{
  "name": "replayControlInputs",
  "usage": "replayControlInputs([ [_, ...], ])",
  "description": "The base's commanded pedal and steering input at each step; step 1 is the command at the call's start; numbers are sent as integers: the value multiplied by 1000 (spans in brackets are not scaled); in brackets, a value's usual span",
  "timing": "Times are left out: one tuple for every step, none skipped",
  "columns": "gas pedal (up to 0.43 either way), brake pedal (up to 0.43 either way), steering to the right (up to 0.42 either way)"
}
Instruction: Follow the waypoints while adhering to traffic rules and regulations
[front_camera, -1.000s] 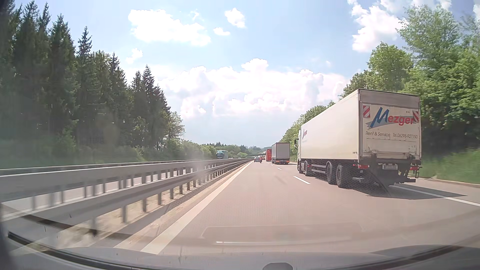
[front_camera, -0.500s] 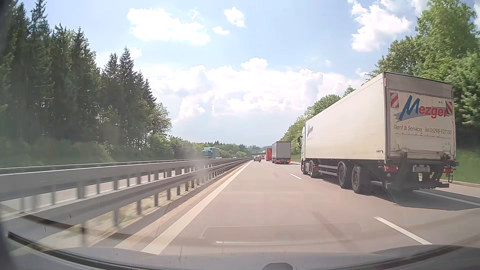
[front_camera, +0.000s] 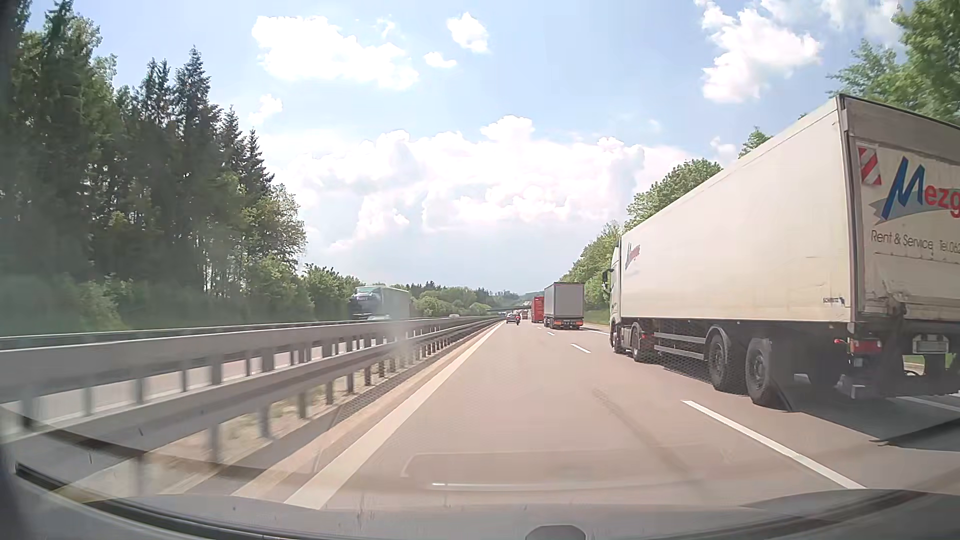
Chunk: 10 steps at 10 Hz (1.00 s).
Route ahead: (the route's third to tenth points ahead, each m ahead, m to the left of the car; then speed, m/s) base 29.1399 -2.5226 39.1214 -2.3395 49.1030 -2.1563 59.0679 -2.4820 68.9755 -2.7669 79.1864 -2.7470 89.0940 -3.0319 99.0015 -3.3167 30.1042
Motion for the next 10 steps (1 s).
replayControlInputs([
  [197, 0, -1],
  [197, 0, -1],
  [197, 0, -1],
  [197, 0, -1],
  [197, 0, -1],
  [197, 0, -1],
  [228, 0, -1],
  [240, 0, -1],
  [240, 0, -1],
  [240, 0, 0],
])
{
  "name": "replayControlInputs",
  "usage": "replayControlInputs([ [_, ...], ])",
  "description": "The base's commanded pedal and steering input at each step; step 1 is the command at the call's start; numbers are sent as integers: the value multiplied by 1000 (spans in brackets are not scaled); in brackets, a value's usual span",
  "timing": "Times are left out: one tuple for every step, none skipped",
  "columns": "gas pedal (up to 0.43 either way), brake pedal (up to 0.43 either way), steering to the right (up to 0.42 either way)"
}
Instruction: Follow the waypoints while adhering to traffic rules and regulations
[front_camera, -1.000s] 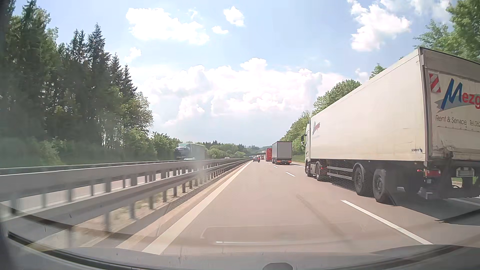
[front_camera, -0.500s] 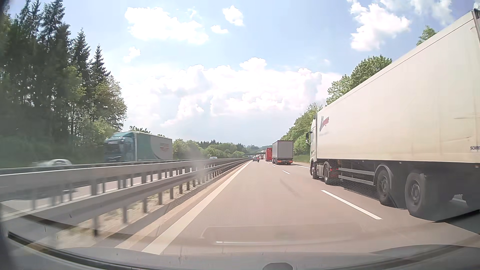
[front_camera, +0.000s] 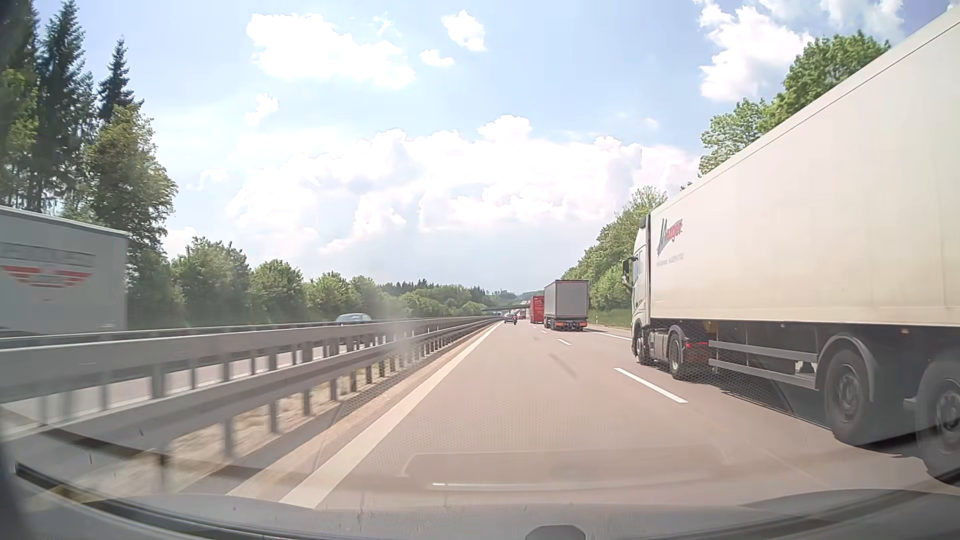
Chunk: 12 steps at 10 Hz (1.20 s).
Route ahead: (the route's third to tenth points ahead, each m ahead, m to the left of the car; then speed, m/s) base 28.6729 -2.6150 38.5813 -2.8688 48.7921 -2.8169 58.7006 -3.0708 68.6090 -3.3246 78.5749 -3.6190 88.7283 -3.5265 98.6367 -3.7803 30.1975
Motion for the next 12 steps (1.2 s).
replayControlInputs([
  [240, 0, 0],
  [240, 0, 0],
  [240, 0, 0],
  [240, 0, 0],
  [240, 0, 0],
  [240, 0, 0],
  [240, 0, 0],
  [240, 0, 0],
  [248, 0, 0],
  [268, 0, 0],
  [280, 0, 0],
  [287, 0, 0],
])
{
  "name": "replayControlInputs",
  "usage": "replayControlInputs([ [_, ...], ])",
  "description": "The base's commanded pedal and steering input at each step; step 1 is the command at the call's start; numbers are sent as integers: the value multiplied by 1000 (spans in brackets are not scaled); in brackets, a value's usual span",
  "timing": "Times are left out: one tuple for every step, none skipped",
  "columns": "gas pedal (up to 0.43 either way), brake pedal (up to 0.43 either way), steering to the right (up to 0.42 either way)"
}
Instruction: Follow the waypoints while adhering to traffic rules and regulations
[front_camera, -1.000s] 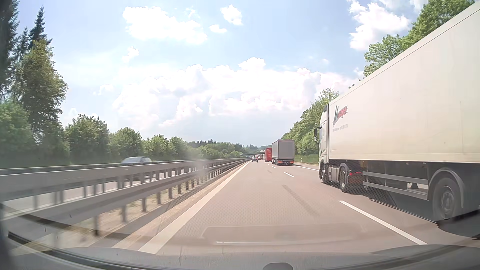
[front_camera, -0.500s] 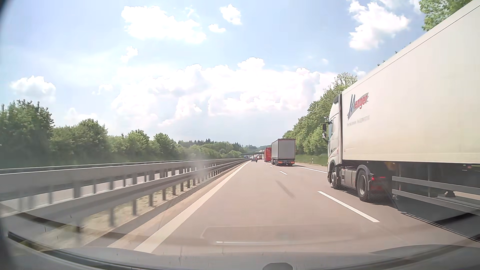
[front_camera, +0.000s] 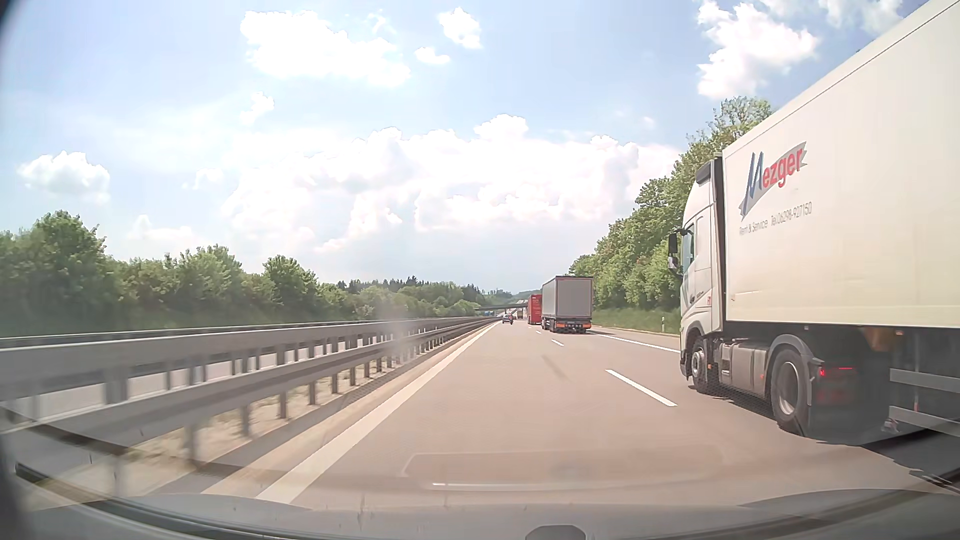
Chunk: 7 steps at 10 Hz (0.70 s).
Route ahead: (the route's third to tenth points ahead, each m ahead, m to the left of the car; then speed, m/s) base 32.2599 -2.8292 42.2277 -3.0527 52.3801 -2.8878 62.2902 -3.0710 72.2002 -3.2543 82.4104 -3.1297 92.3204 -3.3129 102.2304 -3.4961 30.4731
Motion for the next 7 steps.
replayControlInputs([
  [287, 0, 0],
  [287, 0, 0],
  [287, 0, 0],
  [287, 0, -1],
  [287, 0, 0],
  [287, 0, 0],
  [287, 0, 0],
])
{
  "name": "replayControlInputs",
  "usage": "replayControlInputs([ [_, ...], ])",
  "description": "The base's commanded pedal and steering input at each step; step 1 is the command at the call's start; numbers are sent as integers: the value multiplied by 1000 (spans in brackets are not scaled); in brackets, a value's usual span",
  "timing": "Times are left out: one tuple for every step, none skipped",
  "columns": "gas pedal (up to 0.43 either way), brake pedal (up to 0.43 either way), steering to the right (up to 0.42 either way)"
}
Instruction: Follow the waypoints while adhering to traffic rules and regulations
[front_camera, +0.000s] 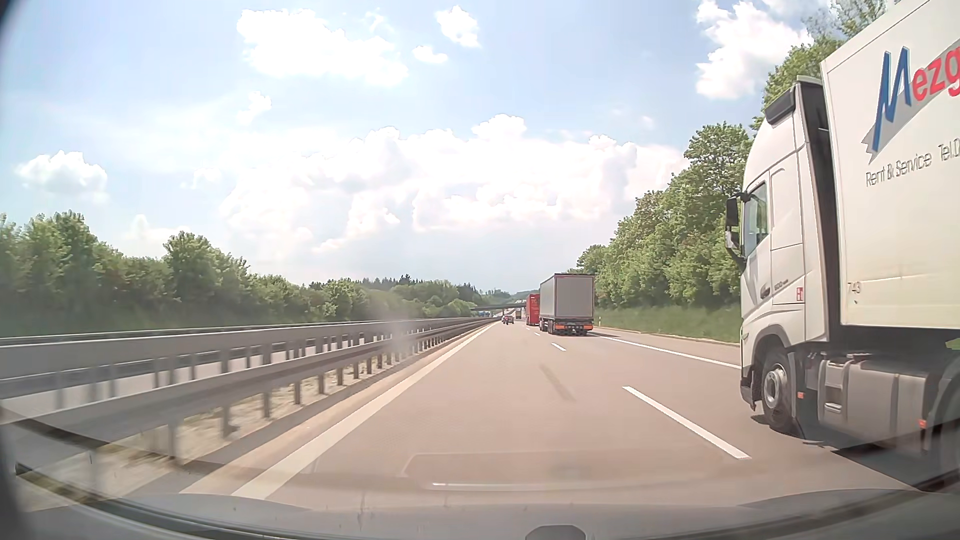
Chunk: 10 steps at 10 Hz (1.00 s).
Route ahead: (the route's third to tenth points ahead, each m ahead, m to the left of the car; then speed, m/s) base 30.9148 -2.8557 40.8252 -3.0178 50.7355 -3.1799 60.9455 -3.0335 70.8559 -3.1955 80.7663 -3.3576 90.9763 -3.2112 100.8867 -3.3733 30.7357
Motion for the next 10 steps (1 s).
replayControlInputs([
  [287, 0, 0],
  [287, 0, -5],
  [287, 0, 0],
  [287, 0, 1],
  [287, 0, -1],
  [287, 0, -1],
  [287, 0, -1],
  [287, 0, -1],
  [287, 0, -2],
  [287, 0, -2],
])
